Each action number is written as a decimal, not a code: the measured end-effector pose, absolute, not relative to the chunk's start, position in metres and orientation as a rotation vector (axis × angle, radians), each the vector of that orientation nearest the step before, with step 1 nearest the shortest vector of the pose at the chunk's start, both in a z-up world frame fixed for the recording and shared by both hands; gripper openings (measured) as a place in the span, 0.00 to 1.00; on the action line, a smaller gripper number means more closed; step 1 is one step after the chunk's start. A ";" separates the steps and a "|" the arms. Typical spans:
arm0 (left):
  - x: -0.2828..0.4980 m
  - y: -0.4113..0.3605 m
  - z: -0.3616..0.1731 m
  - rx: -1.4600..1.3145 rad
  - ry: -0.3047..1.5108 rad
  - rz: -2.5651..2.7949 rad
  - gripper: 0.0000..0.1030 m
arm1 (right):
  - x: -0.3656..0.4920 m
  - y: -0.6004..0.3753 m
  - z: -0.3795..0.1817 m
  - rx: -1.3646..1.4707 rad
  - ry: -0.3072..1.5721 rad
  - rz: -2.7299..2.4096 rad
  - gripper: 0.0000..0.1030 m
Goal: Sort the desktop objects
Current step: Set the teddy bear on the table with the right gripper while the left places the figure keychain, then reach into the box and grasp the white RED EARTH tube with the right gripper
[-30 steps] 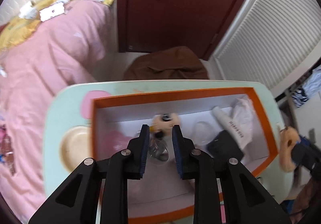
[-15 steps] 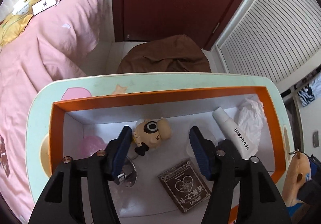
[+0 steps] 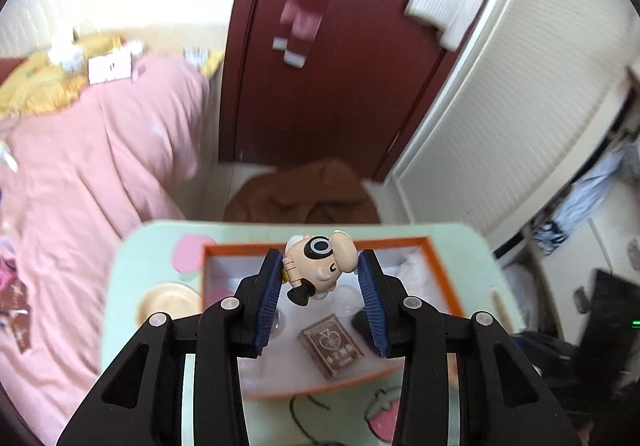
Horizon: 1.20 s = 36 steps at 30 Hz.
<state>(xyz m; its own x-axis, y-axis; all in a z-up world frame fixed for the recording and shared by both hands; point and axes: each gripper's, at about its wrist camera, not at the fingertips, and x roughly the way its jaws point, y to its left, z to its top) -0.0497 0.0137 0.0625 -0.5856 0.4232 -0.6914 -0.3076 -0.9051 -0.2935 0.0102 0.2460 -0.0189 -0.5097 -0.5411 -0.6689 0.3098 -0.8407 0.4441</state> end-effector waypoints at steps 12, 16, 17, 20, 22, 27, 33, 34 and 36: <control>0.027 0.019 -0.021 -1.329 -0.189 2.329 0.39 | 0.041 0.219 -0.063 1.315 -0.226 -2.348 0.44; 0.031 0.031 -0.054 -1.395 -0.151 2.344 0.39 | 0.044 0.206 -0.078 1.342 -0.173 -2.351 0.44; 0.030 0.030 -0.055 -1.398 -0.154 2.352 0.39 | 0.044 0.204 -0.080 1.344 -0.158 -2.354 0.44; 0.025 0.029 -0.058 -1.406 -0.160 2.380 0.40 | 0.045 0.203 -0.081 1.341 -0.128 -2.376 0.48; 0.026 0.024 -0.056 -1.388 -0.172 2.410 0.47 | 0.044 0.204 -0.076 1.325 -0.131 -2.379 0.50; 0.032 0.013 -0.046 -1.322 -0.205 2.478 0.77 | 0.043 0.207 -0.065 1.284 -0.140 -2.385 0.58; 0.033 0.003 -0.047 -1.342 -0.212 2.503 0.77 | 0.041 0.211 -0.050 1.235 -0.150 -2.393 0.61; 0.033 0.001 -0.048 -1.345 -0.213 2.507 0.77 | 0.041 0.211 -0.048 1.227 -0.152 -2.394 0.61; 0.036 -0.003 -0.050 -1.353 -0.214 2.511 0.77 | 0.038 0.212 -0.042 1.217 -0.150 -2.393 0.61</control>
